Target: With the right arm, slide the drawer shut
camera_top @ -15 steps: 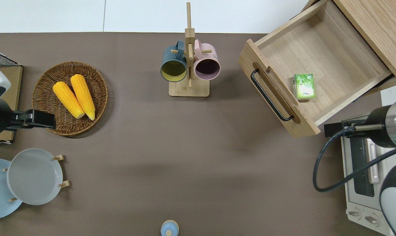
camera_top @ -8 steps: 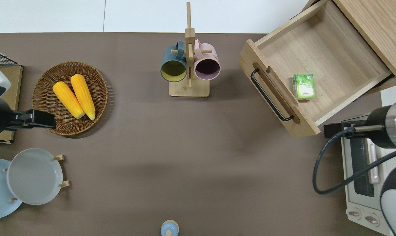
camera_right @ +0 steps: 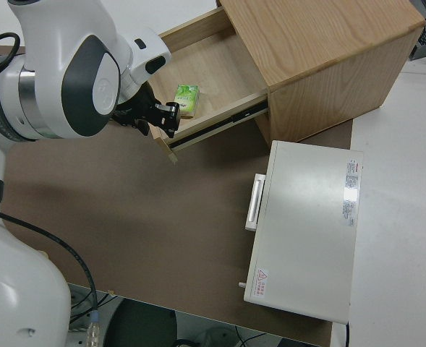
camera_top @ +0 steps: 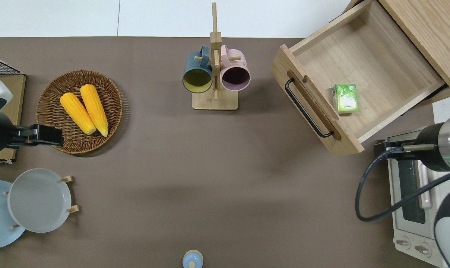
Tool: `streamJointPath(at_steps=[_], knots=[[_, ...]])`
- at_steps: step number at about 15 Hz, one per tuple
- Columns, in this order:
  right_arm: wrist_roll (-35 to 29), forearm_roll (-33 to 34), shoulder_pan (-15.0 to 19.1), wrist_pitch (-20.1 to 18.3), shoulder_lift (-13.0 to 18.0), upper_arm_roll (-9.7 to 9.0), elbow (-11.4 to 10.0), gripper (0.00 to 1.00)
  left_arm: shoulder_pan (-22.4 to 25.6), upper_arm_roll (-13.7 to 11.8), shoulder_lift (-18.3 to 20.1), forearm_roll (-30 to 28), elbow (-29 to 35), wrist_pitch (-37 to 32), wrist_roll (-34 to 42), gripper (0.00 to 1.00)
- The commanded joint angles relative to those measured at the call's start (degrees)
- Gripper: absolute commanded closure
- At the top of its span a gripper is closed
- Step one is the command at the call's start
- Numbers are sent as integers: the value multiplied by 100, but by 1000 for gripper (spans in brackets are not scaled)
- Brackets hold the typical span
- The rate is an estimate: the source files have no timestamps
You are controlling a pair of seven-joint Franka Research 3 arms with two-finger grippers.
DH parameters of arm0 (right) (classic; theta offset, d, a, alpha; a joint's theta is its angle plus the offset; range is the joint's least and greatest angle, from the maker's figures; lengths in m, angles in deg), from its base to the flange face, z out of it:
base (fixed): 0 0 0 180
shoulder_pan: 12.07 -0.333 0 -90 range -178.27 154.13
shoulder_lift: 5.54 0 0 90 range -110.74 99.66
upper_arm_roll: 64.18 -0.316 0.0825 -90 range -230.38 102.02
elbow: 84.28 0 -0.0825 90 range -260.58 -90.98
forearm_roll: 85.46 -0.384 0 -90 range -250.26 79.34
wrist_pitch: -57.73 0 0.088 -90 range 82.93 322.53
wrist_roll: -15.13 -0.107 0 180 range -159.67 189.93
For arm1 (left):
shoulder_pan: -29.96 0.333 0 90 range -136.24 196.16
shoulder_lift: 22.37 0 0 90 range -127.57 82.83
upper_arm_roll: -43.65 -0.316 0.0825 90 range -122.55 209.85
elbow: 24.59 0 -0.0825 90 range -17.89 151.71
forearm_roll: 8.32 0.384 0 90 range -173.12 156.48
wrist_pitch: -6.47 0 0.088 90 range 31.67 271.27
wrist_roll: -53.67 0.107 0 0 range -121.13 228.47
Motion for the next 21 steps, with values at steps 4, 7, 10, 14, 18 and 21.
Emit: streamJointPath(at_steps=[4,7,10,14,18,21], knots=[[-443,-203,13,-146,19,-90,60,1000,-27,-12,51,73,-4,-27,39,2],[-793,-335,22,-137,19,-169,69,1000,-27,-21,42,73,-4,-27,30,5],[-1461,-361,13,-137,37,-379,69,1000,-27,-21,42,73,-4,-27,39,2],[-2392,-729,5,-102,54,-556,69,1000,-27,-12,42,73,-4,-27,30,5],[-3263,-836,-13,-41,63,-889,51,1000,-27,-21,42,73,-4,-27,30,5],[-3939,-959,-13,178,54,-1109,-10,1000,-27,-21,51,73,-4,-27,39,2]])
